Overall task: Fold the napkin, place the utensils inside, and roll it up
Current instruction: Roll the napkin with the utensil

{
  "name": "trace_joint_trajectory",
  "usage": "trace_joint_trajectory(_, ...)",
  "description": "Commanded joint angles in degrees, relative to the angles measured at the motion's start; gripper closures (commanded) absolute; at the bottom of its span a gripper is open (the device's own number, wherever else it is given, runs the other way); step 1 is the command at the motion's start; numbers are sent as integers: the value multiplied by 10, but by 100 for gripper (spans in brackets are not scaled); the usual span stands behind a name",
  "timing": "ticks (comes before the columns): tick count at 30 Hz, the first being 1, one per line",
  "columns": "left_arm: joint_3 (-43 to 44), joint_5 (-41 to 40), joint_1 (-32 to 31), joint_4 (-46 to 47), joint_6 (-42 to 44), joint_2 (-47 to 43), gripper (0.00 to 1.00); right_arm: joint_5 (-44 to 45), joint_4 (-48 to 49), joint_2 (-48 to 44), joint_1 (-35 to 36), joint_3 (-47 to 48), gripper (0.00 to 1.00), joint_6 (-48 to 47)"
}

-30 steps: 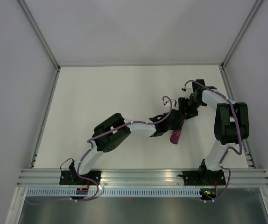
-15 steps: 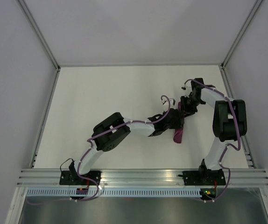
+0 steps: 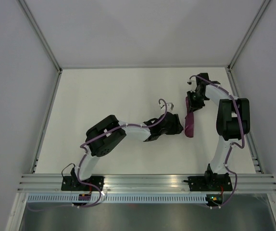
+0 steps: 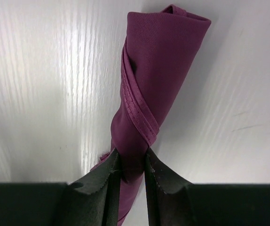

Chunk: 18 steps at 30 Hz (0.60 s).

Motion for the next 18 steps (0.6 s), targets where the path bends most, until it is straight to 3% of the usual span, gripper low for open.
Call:
trace_joint_trajectory(1,-47,23,8,13,29,-58,43,68,6,42,1,36,71,-4)
trace_joint_trajectory(8,-117,30,16,23,45,-125,43,66,-1,78,9,87,69,11)
trace_joint_trajectory(15,-145,38,18,23,52,-157,43,55,-10,80,16,104,52,7)
trace_joint_trajectory(18,-146,39,18,22,54,-163,43,51,-15,77,18,109,50,5)
